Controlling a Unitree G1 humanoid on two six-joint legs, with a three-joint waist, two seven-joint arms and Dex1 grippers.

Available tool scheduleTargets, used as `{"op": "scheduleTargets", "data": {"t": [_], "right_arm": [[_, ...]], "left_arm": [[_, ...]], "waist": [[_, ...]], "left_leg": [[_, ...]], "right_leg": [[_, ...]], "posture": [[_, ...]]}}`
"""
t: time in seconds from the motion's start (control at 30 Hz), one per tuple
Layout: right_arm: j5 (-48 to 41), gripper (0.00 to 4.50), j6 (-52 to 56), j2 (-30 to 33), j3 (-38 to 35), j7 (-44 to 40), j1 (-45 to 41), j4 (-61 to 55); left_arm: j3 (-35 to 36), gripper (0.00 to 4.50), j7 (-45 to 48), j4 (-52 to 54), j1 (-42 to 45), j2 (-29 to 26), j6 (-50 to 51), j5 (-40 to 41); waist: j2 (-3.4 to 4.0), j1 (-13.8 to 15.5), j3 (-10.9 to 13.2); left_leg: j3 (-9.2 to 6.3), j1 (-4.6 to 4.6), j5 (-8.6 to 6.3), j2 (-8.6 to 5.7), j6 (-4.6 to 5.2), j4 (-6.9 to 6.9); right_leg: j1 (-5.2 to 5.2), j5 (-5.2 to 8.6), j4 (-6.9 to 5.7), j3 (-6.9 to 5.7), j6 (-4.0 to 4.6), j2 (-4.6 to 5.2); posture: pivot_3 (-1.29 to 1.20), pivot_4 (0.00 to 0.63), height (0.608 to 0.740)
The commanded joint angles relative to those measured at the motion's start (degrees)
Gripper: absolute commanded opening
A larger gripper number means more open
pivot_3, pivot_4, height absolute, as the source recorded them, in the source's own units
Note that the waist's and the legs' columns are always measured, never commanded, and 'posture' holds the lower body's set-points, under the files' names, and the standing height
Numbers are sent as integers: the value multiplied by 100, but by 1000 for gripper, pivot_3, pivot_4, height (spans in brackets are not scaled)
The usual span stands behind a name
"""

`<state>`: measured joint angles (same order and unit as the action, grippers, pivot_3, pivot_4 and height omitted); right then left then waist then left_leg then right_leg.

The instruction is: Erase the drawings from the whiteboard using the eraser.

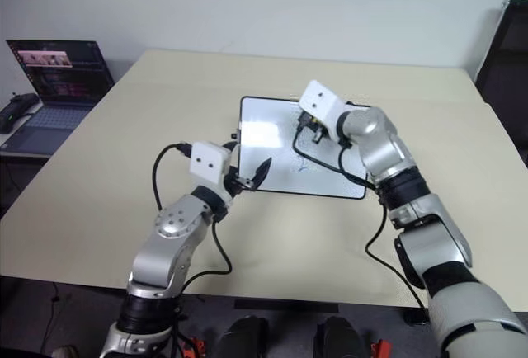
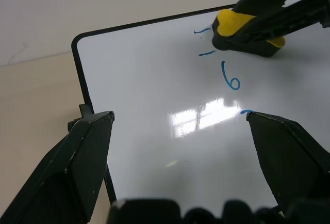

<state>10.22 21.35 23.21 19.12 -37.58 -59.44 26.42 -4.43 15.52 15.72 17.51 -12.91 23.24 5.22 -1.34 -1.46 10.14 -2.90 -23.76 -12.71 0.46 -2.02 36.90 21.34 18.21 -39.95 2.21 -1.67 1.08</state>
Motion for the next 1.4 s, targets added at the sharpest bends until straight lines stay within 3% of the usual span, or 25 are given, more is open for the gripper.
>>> {"op": "scheduleTargets", "data": {"t": [0.03, 0.33, 1.0, 1.4], "right_arm": [[118, 974, 267, 270, -129, -80, 272, -264], [113, 974, 321, -94, -59, 61, 138, -239], [238, 974, -573, -1042, -48, 180, -951, 1261], [273, 974, -738, -1059, -86, 232, -1024, 1511]], "left_arm": [[22, 4500, 15, 120, 58, 4, -145, -17], [-21, 4500, 37, 108, 95, 10, -144, -36], [-42, 4500, -66, 374, -109, 34, -34, -56], [-53, 4500, -64, 394, -93, 59, 20, -43]], "waist": [[0, -1, 0], [0, -33, 0], [2, -140, 2], [2, -139, 3]], "left_leg": [[-1, 0, 0, 0, 0, 1], [3, 6, 0, 2, 0, 1], [20, 22, 0, 13, 0, -10], [19, 19, 0, 12, -1, -19]], "right_leg": [[-1, 0, 1, 0, 0, 0], [-2, -2, -1, 4, 0, -1], [0, -6, -3, 11, 4, -8], [3, -6, 2, 12, 4, -6]], "posture": [[0, 150, 740], [0, 150, 740], [0, 150, 740], [0, 150, 740]]}}
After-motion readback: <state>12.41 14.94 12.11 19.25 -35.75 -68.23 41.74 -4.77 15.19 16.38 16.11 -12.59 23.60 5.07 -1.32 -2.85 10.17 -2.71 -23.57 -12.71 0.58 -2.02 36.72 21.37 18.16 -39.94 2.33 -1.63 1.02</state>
